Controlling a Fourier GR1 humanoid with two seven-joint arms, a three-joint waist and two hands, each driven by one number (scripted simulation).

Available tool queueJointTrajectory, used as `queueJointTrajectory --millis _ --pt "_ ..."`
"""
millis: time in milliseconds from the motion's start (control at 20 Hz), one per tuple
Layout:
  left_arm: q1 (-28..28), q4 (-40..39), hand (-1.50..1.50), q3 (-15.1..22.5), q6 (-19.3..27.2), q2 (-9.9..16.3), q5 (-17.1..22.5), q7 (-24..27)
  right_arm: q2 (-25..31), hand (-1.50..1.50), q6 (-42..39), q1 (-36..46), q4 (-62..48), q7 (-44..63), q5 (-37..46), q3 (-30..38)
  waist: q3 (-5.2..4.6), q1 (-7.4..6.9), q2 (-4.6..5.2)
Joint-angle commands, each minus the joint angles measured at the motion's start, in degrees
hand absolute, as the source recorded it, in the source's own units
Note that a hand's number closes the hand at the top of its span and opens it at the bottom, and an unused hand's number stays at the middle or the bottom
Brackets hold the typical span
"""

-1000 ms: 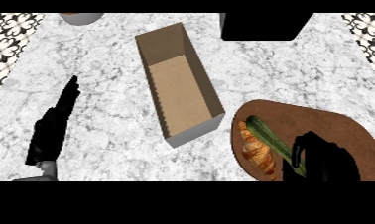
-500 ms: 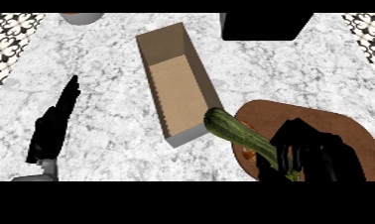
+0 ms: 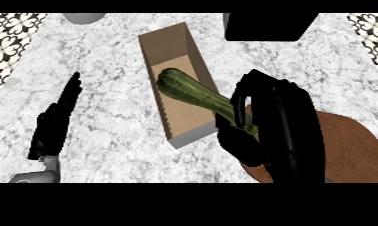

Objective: Pick the squash from the cutting board and place it in the cardboard box

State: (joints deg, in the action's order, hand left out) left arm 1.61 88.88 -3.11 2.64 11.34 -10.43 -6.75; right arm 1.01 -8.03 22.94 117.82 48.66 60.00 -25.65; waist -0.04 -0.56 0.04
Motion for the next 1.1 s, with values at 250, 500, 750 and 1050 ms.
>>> queueJointTrajectory --millis 250,500,750,1050 --pt "-1.3 0.4 0.00 0.1 -2.1 -0.1 0.5 0.2 -1.0 1.50 8.6 19.4 -24.9 6.4 -6.4 0.7 0.01 -0.50 0.12" --pt "-0.4 0.7 0.00 -0.8 -1.6 0.2 0.2 1.1 -1.0 1.50 15.4 26.1 -40.9 4.2 -12.9 0.5 0.02 -0.98 0.23" --pt "-4.0 1.0 0.00 2.3 0.8 -2.9 -2.8 3.3 -1.0 1.50 20.4 30.8 -55.4 0.0 -17.7 0.8 0.02 -1.41 0.28" --pt "1.9 -2.4 0.00 1.7 0.4 -2.8 -2.8 1.1 -1.0 -1.50 34.0 30.0 -66.0 -0.4 -26.2 -6.8 0.02 -1.89 0.54"
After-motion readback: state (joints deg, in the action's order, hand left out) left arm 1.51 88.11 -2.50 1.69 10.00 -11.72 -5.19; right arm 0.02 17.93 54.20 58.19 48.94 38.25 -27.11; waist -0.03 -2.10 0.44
